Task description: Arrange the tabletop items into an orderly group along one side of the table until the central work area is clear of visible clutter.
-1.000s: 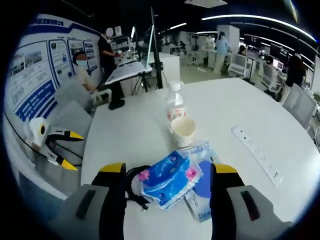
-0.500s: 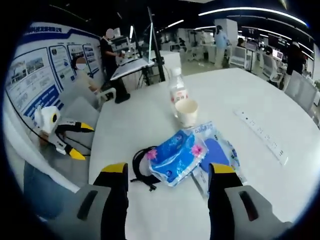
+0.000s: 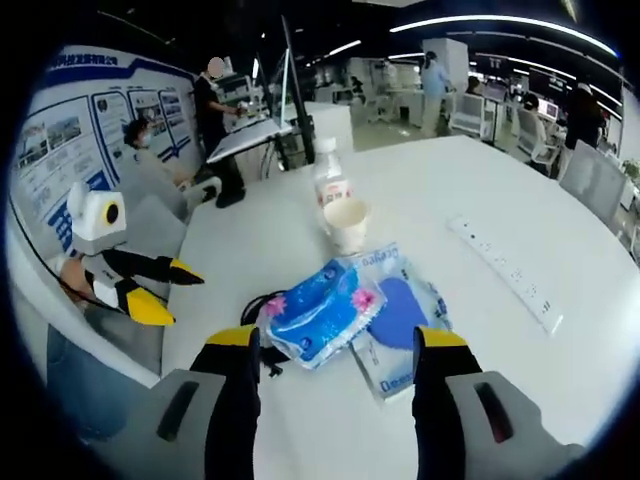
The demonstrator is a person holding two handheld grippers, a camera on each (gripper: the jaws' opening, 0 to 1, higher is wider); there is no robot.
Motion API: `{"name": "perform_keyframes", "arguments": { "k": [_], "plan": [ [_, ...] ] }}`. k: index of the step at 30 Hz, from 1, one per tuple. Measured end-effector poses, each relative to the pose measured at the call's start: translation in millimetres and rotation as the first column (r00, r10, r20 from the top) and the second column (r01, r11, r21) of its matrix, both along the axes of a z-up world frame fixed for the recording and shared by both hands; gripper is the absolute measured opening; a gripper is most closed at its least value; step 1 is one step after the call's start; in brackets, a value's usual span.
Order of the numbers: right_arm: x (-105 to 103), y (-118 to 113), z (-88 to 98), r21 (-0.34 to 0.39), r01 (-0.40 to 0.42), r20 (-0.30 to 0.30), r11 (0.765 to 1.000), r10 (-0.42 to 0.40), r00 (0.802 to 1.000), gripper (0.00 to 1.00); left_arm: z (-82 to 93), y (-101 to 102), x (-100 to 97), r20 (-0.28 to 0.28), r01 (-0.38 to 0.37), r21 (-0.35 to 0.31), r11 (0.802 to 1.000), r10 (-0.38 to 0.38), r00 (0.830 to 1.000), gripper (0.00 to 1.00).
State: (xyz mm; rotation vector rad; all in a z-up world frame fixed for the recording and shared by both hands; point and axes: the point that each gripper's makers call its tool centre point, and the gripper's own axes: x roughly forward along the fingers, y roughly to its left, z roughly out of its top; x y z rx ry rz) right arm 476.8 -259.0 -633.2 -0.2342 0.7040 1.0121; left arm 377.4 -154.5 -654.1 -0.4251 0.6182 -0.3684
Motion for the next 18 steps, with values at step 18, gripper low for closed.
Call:
{"name": "perform_keyframes", "arguments": {
  "k": [18],
  "plan": [
    [42, 40, -24.1, 0.0, -0.086, 0.031, 0.996, 0.086, 0.996, 0.5, -44.0, -31, 27.8, -0.172, -0.083, -0.098, 0.992, 0.065, 0.983, 0.49]
  ]
}}
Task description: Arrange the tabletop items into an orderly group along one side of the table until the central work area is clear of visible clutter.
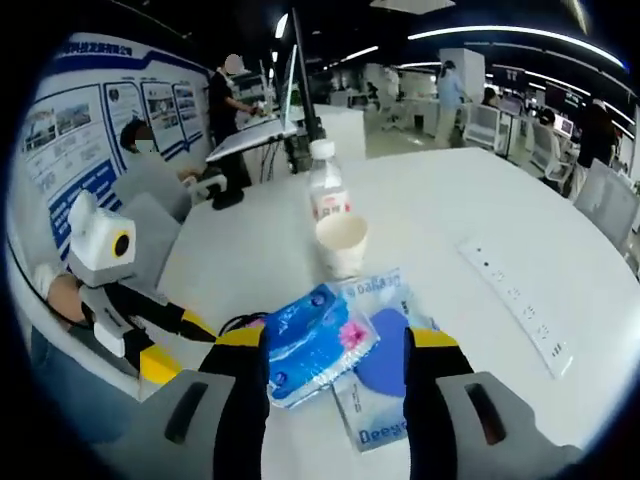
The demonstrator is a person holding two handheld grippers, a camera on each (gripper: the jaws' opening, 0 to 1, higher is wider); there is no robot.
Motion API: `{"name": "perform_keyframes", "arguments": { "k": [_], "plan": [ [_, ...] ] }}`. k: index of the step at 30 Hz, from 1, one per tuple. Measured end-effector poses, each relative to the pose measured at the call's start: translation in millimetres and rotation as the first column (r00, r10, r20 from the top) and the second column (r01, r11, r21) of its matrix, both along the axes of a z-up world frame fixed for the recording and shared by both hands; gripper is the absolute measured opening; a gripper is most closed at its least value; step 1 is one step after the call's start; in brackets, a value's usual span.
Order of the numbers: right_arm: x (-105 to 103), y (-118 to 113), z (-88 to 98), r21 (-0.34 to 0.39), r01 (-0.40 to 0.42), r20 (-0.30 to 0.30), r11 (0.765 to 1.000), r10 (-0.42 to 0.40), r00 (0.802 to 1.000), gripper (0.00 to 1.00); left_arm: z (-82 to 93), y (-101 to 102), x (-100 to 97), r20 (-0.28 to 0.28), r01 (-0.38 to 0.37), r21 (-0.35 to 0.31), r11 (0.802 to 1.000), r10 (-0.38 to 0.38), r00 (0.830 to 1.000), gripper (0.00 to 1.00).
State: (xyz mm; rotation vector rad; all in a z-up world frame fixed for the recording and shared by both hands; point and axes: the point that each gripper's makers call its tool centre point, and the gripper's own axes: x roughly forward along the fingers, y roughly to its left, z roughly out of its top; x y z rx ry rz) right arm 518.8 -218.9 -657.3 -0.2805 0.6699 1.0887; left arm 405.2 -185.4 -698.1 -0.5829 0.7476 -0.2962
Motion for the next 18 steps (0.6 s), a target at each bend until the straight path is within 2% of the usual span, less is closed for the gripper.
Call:
{"name": "perform_keyframes", "arguments": {
  "k": [2, 5, 7, 11, 13, 14, 18],
  "plan": [
    [2, 6, -10.4, -0.018, -0.031, -0.034, 0.999, 0.03, 0.999, 0.48, -5.0, 1, 3.7, -0.031, -0.05, -0.034, 0.998, 0.049, 0.998, 0.47],
    [7, 16, -17.9, -0.015, -0.067, -0.041, 0.998, 0.067, 0.997, 0.49, -6.8, -1, 9.3, -0.032, -0.058, -0.049, 0.997, 0.057, 0.998, 0.46],
    [13, 21, -26.1, -0.033, -0.09, -0.038, 0.995, 0.089, 0.995, 0.48, -6.9, -5, 11.7, -0.035, -0.054, -0.046, 0.998, 0.052, 0.998, 0.46],
    [23, 33, -35.5, -0.022, -0.121, -0.05, 0.992, 0.12, 0.992, 0.45, -11.7, -10, 14.6, -0.042, -0.053, -0.025, 0.998, 0.052, 0.998, 0.45],
    [28, 36, -37.8, -0.052, -0.165, -0.009, 0.985, 0.165, 0.986, 0.42, -16.2, -10, 15.8, -0.047, -0.056, 0.002, 0.998, 0.056, 0.997, 0.45],
    [28, 40, -36.3, -0.042, -0.196, 0.014, 0.98, 0.196, 0.98, 0.4, -17.2, -10, 16.8, -0.048, -0.061, 0.003, 0.998, 0.061, 0.997, 0.45],
    [28, 45, -43.1, -0.032, -0.228, -0.017, 0.973, 0.228, 0.974, 0.35, -23.4, -2, 23.8, -0.067, -0.125, 0.003, 0.992, 0.125, 0.99, 0.44]
  ]
}}
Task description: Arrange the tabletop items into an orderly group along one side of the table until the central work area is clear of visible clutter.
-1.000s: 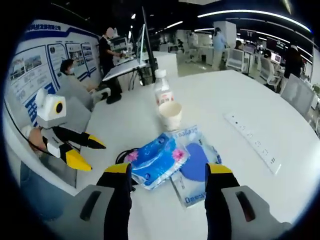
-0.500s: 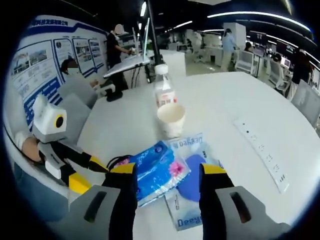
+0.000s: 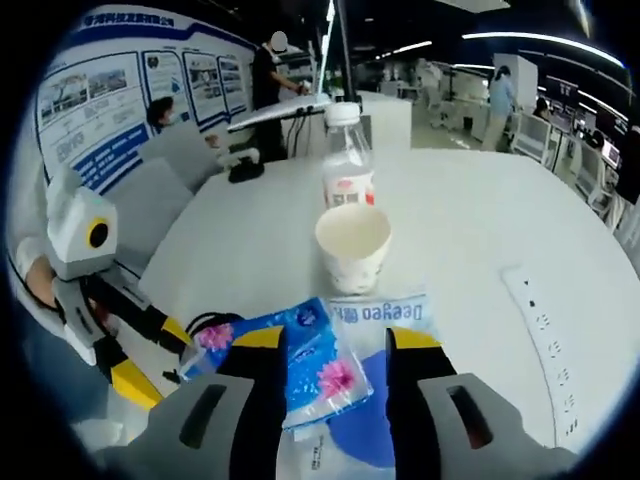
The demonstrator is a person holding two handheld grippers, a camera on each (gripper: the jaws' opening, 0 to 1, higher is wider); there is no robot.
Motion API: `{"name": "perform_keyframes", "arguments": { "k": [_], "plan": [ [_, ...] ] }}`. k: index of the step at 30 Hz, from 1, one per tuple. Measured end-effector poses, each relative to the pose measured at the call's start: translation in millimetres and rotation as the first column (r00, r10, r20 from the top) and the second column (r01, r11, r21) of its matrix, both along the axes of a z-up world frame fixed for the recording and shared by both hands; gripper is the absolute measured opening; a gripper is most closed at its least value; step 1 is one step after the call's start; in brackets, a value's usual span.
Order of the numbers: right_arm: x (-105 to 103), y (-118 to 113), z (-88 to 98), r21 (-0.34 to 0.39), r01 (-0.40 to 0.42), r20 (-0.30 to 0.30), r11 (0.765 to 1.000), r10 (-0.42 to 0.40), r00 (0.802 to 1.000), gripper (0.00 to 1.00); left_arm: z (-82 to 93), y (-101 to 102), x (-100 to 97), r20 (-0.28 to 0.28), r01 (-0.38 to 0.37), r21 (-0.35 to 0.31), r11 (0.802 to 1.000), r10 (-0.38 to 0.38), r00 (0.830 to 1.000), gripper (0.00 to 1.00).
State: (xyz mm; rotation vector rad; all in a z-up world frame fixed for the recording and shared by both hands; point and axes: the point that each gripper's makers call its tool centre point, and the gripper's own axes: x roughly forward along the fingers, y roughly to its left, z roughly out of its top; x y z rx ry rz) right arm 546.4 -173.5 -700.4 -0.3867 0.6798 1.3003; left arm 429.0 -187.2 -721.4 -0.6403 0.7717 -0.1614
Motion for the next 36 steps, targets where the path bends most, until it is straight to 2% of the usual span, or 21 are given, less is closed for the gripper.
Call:
{"name": "perform_keyframes", "arguments": {
  "k": [5, 7, 9, 10, 12, 16, 17, 20, 22, 23, 26, 29, 32, 34, 36],
  "plan": [
    [-3, 9, -10.5, -0.007, -0.012, -0.046, 1.0, 0.012, 0.999, 0.26, -9.7, 10, 6.0, -0.037, -0.062, -0.017, 0.998, 0.061, 0.997, 0.39],
    [-6, 8, -20.0, -0.029, -0.016, -0.072, 0.999, 0.014, 0.997, 0.23, -12.3, 12, 6.0, -0.049, -0.065, -0.005, 0.998, 0.065, 0.997, 0.36],
    [-8, 5, -25.3, -0.039, 0.003, -0.072, 0.999, -0.006, 0.997, 0.17, -13.6, 15, 5.3, -0.054, -0.06, 0.017, 0.998, 0.061, 0.997, 0.31],
    [-8, 5, -25.4, -0.038, 0.005, -0.07, 0.999, -0.008, 0.998, 0.13, -14.0, 16, 5.3, -0.054, -0.059, 0.022, 0.998, 0.06, 0.997, 0.3],
    [-9, 5, -25.0, -0.02, 0.021, -0.07, 1.0, -0.023, 0.997, 0.11, -15.4, 16, 5.0, -0.053, -0.053, 0.02, 0.998, 0.054, 0.997, 0.26],
    [-10, 1, -25.5, -0.043, 0.029, -0.078, 0.999, -0.032, 0.996, 0.02, -18.5, 14, 1.8, -0.065, -0.031, 0.023, 0.999, 0.032, 0.997, 0.1],
    [-10, -1, -23.9, -0.043, 0.036, -0.078, 0.998, -0.039, 0.996, 0.02, -16.1, 15, 2.6, -0.057, -0.028, 0.03, 0.999, 0.03, 0.998, 0.05],
    [-11, -7, -18.0, -0.032, 0.077, -0.082, 0.997, -0.079, 0.994, 0.01, -12.1, 18, 4.1, -0.051, -0.023, 0.039, 0.999, 0.025, 0.998, 0.03],
    [-11, -13, -13.4, -0.012, 0.132, -0.111, 0.991, -0.133, 0.985, 0.0, -9.9, 21, 4.6, -0.046, -0.028, 0.028, 0.999, 0.029, 0.999, 0.0],
    [-13, -18, -11.0, -0.006, 0.17, -0.142, 0.985, -0.17, 0.975, 0.0, -7.6, 23, 4.6, -0.044, -0.034, 0.024, 0.999, 0.035, 0.998, 0.0],
    [-16, -31, -1.6, 0.032, 0.254, -0.171, 0.967, -0.245, 0.954, 0.0, 0.6, 26, 5.9, -0.028, -0.038, 0.009, 0.999, 0.039, 0.999, 0.0],
    [-23, -45, 7.1, 0.054, 0.325, -0.205, 0.944, -0.308, 0.929, 0.0, 11.1, 28, 8.6, 0.01, 0.002, 0.042, 0.999, -0.002, 1.0, 0.0],
    [-32, -60, 16.7, 0.07, 0.368, -0.22, 0.927, -0.346, 0.912, 0.0, 22.4, 24, 9.5, 0.044, 0.069, 0.075, 0.995, -0.073, 0.996, 0.0],
    [-41, -70, 22.5, 0.061, 0.363, -0.18, 0.93, -0.347, 0.92, 0.0, 29.6, 21, 9.8, 0.062, 0.096, 0.08, 0.992, -0.101, 0.993, 0.0],
    [-46, -76, 30.3, 0.08, 0.382, -0.175, 0.921, -0.364, 0.915, 0.0, 32.5, 20, 9.9, 0.067, 0.107, 0.078, 0.991, -0.112, 0.991, 0.0]
  ]
}}
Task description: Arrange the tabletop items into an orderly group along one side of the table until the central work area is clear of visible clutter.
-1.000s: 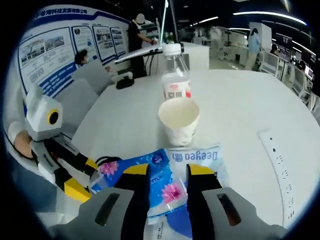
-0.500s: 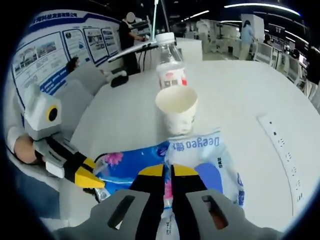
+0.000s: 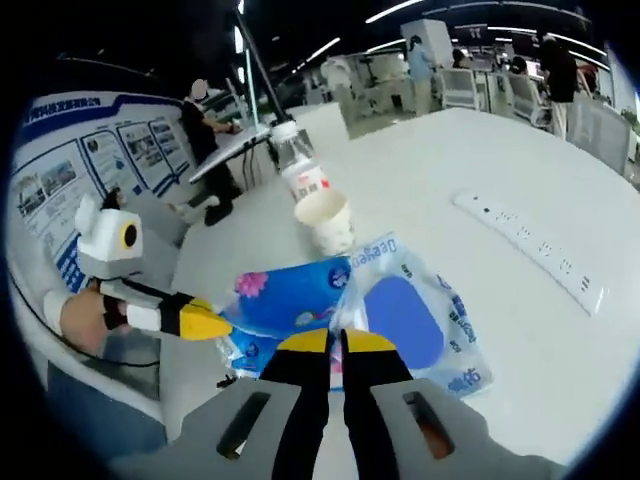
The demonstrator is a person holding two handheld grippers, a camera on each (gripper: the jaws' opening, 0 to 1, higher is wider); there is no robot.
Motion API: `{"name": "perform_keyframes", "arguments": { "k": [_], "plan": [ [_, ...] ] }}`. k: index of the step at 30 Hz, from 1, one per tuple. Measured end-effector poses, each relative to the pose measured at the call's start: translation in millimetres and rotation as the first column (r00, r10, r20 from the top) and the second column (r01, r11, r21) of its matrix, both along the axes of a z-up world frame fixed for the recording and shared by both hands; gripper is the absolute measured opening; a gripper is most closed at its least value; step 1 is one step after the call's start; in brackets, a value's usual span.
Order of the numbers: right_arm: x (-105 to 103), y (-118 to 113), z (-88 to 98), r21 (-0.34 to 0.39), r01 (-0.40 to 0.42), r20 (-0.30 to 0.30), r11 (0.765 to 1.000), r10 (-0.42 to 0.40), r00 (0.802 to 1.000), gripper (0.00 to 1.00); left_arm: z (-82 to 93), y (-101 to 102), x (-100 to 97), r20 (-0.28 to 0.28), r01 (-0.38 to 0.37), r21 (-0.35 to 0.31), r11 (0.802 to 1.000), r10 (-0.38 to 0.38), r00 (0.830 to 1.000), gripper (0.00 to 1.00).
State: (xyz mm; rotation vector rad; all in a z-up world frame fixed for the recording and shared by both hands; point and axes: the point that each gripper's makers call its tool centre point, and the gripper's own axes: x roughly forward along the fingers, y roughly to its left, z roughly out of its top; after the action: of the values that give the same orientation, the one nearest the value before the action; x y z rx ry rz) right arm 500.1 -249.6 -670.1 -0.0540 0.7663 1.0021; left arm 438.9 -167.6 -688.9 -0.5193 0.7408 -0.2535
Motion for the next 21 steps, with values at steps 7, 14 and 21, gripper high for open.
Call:
{"name": "perform_keyframes", "arguments": {
  "k": [7, 14, 21],
  "plan": [
    [-25, -27, 24.1, 0.037, 0.113, -0.003, 0.993, -0.113, 0.994, 0.0, 19.4, -13, 0.4, 0.042, 0.132, 0.061, 0.989, -0.135, 0.99, 0.0],
    [-48, -58, 38.2, 0.107, 0.291, -0.069, 0.951, -0.285, 0.956, 0.0, 38.6, -34, 3.6, 0.064, 0.267, 0.121, 0.956, -0.276, 0.959, 0.0],
    [-77, -87, 43.7, 0.149, 0.412, -0.117, 0.899, -0.397, 0.91, 0.0, 47.2, -62, 1.9, 0.066, 0.376, 0.142, 0.916, -0.387, 0.92, 0.0]
  ]
}}
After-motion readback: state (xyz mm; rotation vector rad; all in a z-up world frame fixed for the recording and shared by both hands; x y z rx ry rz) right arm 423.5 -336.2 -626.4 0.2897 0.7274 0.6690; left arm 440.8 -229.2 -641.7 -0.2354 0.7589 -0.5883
